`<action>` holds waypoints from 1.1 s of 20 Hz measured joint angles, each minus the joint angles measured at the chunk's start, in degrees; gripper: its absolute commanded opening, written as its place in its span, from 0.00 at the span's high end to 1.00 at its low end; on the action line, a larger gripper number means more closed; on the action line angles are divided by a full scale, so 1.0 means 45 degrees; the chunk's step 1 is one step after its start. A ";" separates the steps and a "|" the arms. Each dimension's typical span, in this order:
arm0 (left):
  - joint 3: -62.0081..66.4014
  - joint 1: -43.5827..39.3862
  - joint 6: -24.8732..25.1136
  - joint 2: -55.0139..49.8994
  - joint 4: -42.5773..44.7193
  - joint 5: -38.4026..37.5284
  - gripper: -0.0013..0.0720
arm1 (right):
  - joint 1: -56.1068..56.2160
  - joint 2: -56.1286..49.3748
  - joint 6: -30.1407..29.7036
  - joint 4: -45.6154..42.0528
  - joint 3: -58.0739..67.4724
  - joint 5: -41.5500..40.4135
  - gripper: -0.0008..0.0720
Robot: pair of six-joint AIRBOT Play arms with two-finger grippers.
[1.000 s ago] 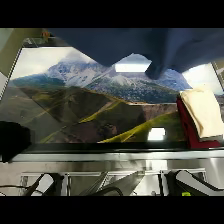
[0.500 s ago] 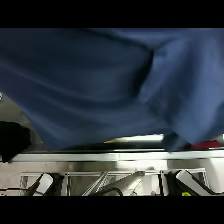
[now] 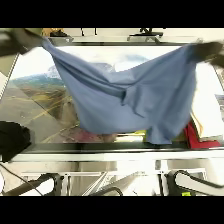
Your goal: Fold the shirts.
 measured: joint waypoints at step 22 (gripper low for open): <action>-0.0291 0.1928 0.0063 -0.5722 0.1258 -0.3827 0.07 | -0.0442 -0.7771 0.1443 -0.6217 0.3235 0.0889 0.49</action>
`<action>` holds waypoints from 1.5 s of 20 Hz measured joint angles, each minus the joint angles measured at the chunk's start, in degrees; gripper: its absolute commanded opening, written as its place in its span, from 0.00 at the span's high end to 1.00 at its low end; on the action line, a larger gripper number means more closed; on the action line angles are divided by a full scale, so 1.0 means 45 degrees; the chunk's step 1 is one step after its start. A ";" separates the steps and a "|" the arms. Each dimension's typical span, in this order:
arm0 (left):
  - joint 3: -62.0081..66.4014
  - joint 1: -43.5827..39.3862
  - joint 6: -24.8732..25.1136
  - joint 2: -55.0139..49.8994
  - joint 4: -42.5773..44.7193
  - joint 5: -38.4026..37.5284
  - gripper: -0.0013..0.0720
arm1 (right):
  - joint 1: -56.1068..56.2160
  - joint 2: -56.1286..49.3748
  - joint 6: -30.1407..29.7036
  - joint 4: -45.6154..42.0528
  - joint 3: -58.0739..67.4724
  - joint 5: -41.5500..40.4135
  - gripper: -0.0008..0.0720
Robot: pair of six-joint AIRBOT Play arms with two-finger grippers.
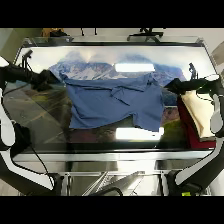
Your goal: Fold the shirts.
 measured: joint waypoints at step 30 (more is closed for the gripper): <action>-0.7611 0.0563 0.2152 0.1258 0.0175 0.1632 0.49 | -0.0068 -0.0389 0.0141 -0.1938 0.0034 0.1229 0.49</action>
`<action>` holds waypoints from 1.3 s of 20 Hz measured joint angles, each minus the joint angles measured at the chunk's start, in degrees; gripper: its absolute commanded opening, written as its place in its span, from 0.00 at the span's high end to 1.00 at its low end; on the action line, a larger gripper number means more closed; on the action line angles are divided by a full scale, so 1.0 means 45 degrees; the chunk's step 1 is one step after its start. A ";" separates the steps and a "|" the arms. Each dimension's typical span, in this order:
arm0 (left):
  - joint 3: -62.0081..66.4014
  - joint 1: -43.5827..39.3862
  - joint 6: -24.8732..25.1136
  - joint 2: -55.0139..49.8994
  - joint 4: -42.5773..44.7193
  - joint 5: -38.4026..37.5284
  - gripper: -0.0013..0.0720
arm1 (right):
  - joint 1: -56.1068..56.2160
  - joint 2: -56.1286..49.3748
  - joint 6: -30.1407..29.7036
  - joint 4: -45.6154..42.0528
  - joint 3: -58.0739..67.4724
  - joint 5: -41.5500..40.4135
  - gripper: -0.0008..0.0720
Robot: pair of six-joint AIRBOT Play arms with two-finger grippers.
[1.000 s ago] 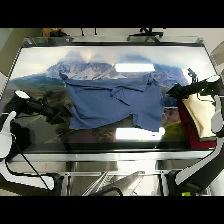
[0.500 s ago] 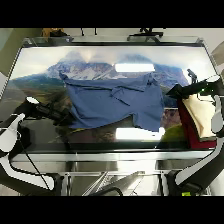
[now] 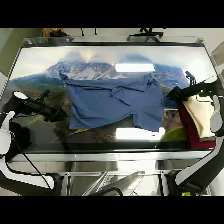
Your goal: Fold the shirts.
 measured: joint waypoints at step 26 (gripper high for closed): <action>-0.1205 -0.2511 -0.0228 0.0019 0.1122 0.1885 0.97 | 0.0831 -0.0753 -0.0058 -0.0238 -0.0005 0.0559 0.71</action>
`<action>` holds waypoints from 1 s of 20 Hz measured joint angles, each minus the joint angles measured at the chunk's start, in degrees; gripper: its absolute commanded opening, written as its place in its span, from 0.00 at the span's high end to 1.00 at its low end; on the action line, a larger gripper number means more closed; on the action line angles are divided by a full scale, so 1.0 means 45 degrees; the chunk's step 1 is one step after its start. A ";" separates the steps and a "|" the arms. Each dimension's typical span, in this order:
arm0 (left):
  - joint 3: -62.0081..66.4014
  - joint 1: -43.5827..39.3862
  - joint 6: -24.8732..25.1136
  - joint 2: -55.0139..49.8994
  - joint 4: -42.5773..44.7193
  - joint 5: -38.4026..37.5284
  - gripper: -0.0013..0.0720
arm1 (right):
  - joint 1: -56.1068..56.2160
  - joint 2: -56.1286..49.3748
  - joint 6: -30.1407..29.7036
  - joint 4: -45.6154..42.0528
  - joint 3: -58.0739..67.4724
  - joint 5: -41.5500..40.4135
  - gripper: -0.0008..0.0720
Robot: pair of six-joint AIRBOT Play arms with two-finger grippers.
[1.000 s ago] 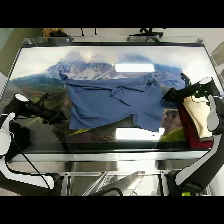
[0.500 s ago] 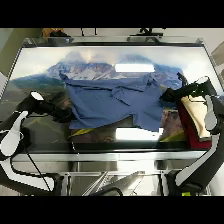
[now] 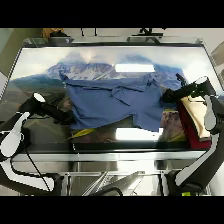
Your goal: Fold the shirts.
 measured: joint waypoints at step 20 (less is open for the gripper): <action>0.8986 0.0729 -0.0102 0.6975 -0.3196 -0.0369 0.97 | -0.0058 0.7849 -0.2560 0.7951 0.1802 -0.2113 0.96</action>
